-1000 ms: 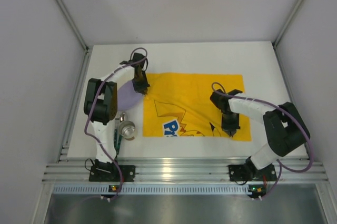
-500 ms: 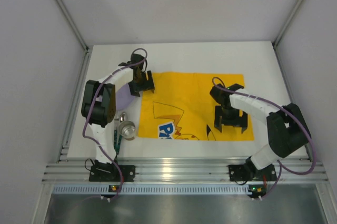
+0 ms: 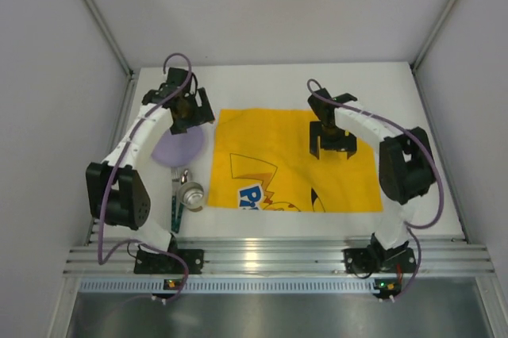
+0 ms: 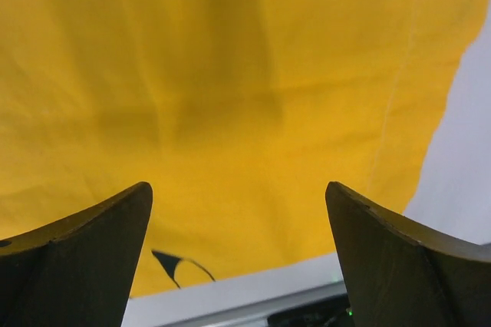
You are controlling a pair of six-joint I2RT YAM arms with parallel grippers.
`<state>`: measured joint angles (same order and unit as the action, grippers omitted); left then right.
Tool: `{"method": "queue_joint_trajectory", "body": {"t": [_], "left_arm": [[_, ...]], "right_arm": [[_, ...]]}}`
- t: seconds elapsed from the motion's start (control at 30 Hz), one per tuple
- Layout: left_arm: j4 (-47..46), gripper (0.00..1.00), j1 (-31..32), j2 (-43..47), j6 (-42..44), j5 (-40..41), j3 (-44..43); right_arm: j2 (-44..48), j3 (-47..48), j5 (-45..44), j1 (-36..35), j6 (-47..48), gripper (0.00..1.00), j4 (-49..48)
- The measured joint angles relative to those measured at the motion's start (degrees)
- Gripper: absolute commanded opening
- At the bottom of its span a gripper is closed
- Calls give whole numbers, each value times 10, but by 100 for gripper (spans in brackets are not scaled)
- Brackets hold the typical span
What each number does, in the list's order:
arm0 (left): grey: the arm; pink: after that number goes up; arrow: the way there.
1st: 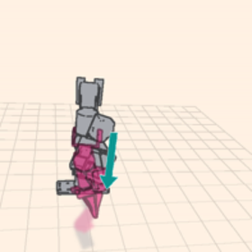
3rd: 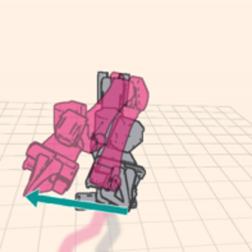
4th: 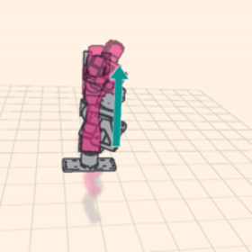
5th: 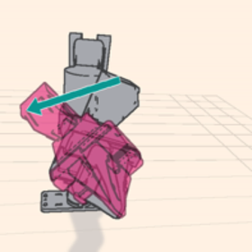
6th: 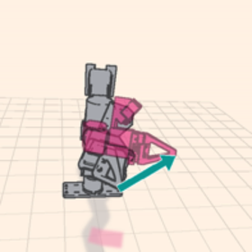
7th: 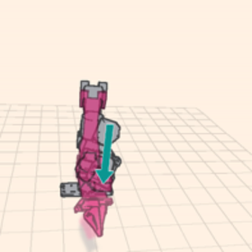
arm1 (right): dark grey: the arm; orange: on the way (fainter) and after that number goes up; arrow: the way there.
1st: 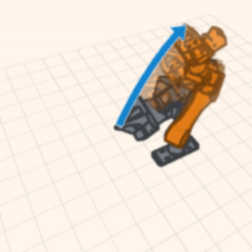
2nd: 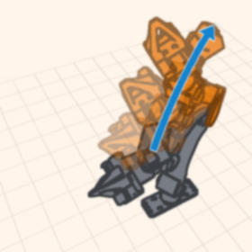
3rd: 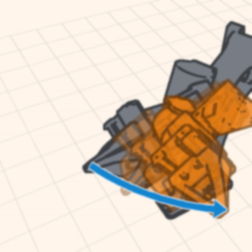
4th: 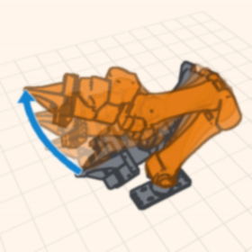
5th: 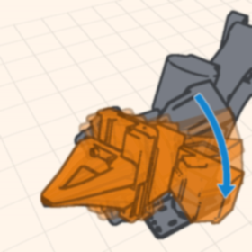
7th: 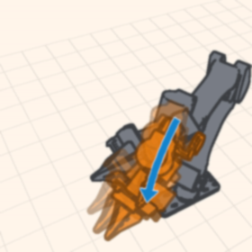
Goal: Set the dinner table for one person
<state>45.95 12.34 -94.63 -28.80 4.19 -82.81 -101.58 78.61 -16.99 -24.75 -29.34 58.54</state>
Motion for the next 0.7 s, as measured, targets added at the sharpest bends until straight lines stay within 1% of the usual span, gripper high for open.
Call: {"method": "queue_joint_trajectory", "body": {"t": [0.13,0.23,0.33,0.37,0.47,0.57,0.7], "left_arm": [[6,91,-59,50,0,16,43],[12,91,-122,60,1,21,88],[13,90,-186,60,3,23,124],[13,88,-203,60,3,23,131],[6,86,-243,60,4,20,149],[-9,84,-259,50,4,12,162],[-38,78,-260,13,0,9,175]], "right_arm": [[-115,75,25,9,28,94,-14],[-160,135,49,9,38,95,-23],[-162,164,71,9,43,94,-25],[-160,171,77,9,45,94,-27],[-145,172,96,6,49,94,-28],[-120,165,109,2,49,94,-26],[-73,147,124,-1,53,94,-16]]}}
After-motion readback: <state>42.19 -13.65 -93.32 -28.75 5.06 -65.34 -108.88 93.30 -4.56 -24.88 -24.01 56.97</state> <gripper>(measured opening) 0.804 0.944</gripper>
